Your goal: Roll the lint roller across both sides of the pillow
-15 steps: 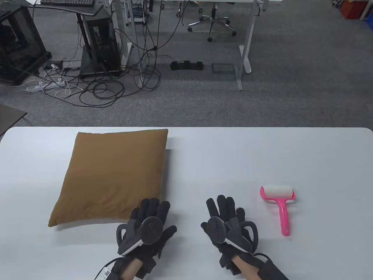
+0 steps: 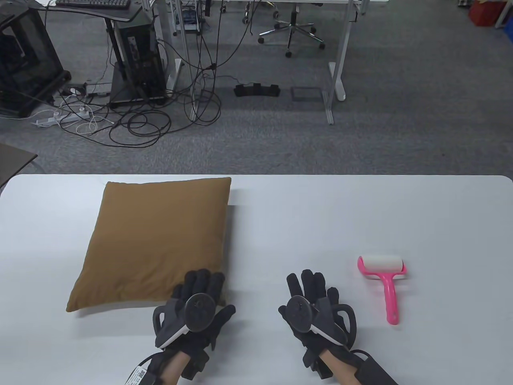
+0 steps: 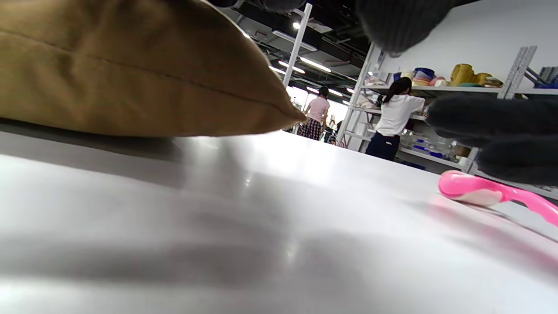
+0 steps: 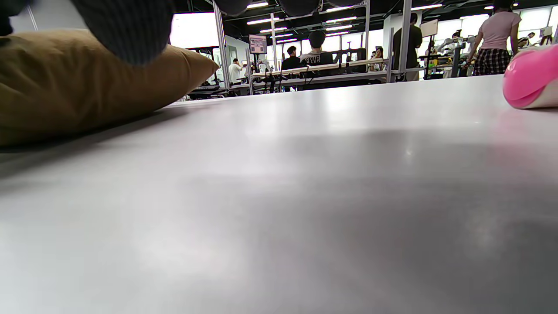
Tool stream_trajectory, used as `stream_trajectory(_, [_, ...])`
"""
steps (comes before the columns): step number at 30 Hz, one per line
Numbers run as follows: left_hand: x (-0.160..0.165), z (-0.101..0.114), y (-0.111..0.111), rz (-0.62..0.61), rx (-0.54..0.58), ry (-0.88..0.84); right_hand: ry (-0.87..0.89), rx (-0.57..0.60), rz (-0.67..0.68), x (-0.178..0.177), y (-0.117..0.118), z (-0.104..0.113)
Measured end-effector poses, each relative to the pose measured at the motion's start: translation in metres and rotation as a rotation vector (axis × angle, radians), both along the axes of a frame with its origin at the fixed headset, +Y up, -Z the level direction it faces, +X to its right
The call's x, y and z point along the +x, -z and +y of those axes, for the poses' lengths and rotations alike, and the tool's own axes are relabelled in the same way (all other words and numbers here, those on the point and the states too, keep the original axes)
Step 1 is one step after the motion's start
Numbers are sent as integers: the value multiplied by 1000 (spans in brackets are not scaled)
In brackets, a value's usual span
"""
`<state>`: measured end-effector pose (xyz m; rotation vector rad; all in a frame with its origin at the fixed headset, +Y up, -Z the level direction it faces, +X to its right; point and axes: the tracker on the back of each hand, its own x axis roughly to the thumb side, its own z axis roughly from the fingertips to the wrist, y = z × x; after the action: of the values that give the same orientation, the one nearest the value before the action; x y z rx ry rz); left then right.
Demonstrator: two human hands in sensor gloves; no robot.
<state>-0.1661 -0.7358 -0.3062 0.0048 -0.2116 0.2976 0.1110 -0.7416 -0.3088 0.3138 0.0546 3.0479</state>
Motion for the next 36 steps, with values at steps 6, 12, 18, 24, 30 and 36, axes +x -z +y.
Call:
stream_trajectory(6, [-40, 15, 7, 249, 85, -50, 0, -15, 1, 0, 2, -1])
stream_trajectory(12, [-109, 18, 19, 599, -2, -184, 0, -30, 6, 0, 2, -1])
stream_trajectory(18, [-178, -6, 22, 844, -140, -240, 18, -32, -3, 2, 3, -1])
stream_trajectory(24, [-230, -16, 25, 949, -210, -325, 21, -48, -6, 2, 5, -1])
stream_trajectory(30, [-238, -17, 36, 895, -359, -299, 28, -57, -16, 5, 6, -1])
stream_trajectory(36, [-228, -13, 36, 879, -327, -270, 55, -59, -33, 10, 7, 4])
